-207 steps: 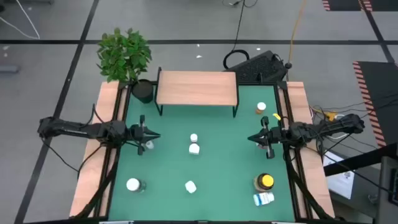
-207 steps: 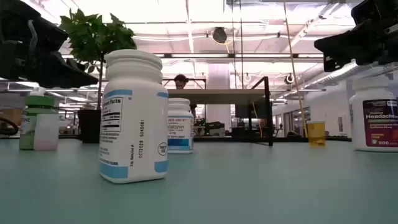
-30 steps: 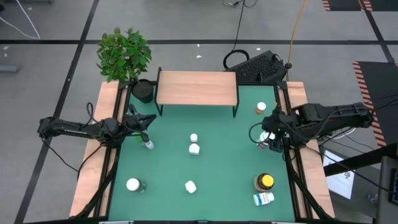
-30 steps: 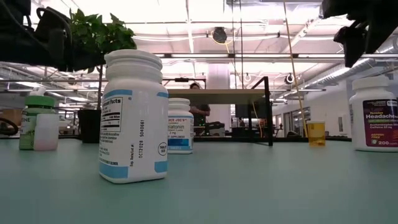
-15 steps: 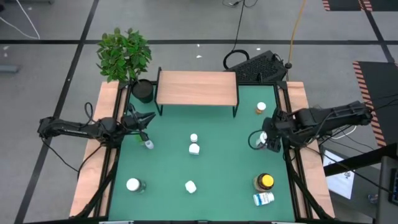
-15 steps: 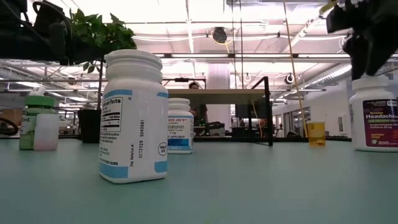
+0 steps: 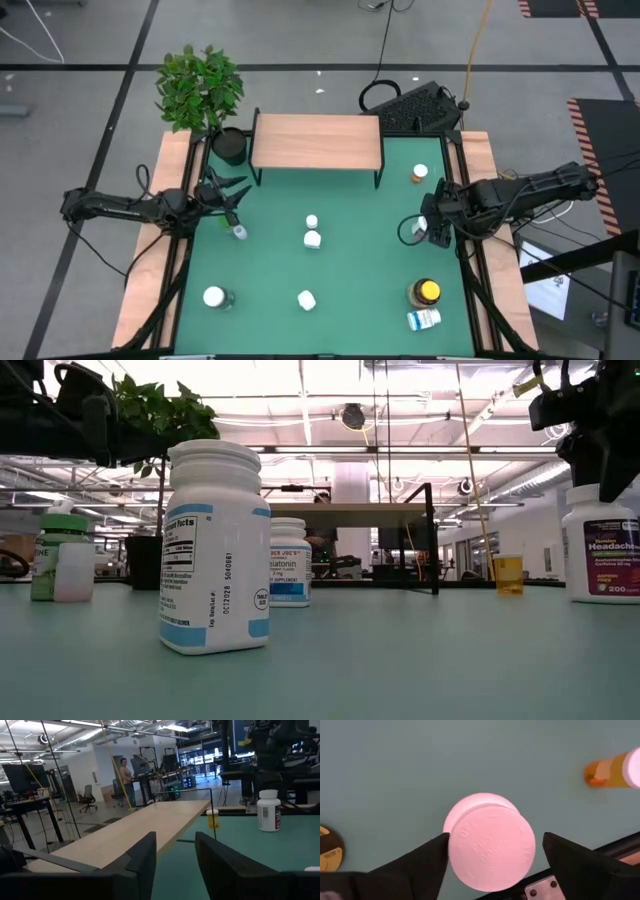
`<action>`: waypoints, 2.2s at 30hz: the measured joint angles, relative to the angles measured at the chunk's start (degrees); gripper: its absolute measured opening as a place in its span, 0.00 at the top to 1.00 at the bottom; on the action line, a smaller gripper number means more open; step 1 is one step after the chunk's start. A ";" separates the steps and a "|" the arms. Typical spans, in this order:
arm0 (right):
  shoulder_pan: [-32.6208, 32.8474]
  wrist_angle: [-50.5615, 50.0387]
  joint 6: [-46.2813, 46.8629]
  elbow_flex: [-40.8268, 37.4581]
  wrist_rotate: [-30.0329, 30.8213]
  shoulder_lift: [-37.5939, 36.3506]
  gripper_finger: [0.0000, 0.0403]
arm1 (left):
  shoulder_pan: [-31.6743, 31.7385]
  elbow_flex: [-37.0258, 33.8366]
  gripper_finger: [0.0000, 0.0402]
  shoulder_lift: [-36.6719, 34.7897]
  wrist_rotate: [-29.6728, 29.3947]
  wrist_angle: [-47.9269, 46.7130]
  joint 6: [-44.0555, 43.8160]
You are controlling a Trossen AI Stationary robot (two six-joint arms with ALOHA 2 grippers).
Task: Pick and place medicine bottles onto shelf by color
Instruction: Put the red and white pill bottle on the shelf
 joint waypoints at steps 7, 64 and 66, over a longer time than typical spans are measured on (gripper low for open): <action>-0.11 0.22 -2.14 0.27 -0.08 0.00 0.43 | 0.00 0.00 0.65 0.00 0.00 0.05 -0.27; -54.58 4.52 -61.45 69.16 -14.94 49.65 0.40 | -0.02 0.01 0.65 0.00 -0.02 -1.21 -3.82; -54.58 4.53 -61.75 68.25 -14.84 49.64 0.39 | -0.01 0.02 0.65 0.00 -0.02 -1.18 -3.41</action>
